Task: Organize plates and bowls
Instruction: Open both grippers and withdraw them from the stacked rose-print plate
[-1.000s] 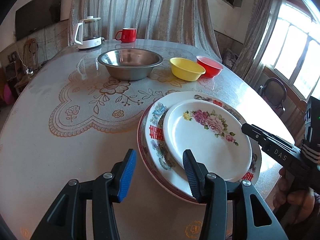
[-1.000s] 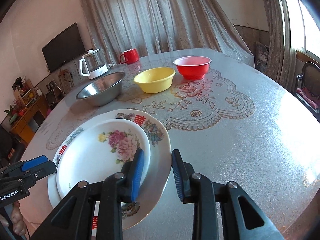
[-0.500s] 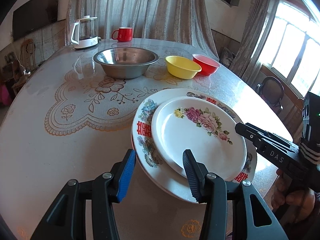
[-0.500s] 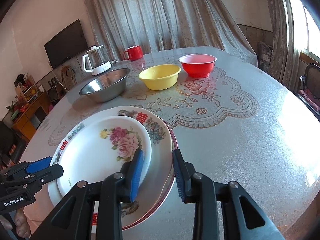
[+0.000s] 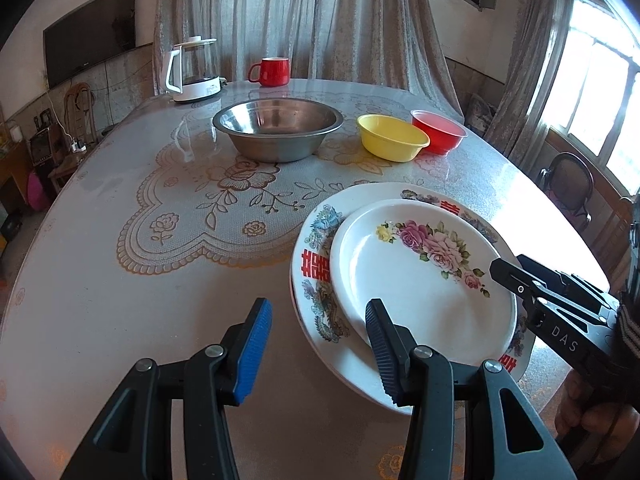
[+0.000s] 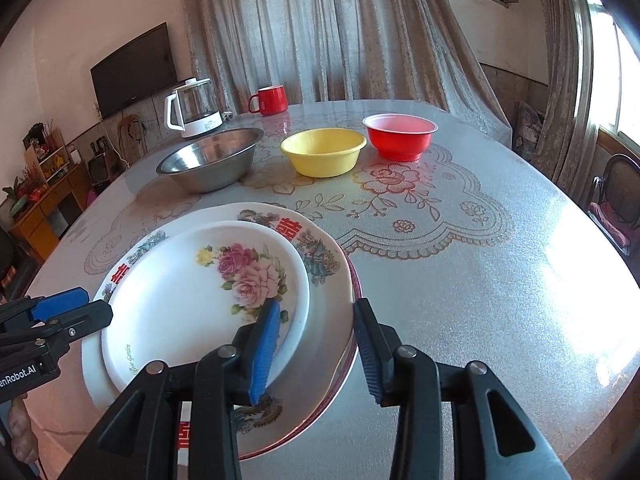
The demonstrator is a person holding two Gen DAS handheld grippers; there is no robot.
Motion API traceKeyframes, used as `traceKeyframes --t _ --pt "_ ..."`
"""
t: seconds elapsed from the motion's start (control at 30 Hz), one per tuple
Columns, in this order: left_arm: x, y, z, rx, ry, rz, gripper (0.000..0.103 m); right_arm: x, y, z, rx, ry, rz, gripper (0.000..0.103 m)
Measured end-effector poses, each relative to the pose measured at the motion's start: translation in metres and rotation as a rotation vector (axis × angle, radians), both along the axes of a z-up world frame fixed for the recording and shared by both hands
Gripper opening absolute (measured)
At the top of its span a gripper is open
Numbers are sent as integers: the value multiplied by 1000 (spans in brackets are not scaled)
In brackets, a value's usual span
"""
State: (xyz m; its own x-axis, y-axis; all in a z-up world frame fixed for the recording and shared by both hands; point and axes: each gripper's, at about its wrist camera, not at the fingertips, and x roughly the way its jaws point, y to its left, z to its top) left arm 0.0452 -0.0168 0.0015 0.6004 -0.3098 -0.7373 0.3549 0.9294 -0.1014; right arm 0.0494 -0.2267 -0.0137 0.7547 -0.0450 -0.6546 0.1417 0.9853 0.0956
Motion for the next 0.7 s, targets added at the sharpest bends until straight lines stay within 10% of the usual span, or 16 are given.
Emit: traceKeyframes --t 0.7 --pt "15 19 11 -35 -1 47 49 12 1 15 -10 -7 15 44"
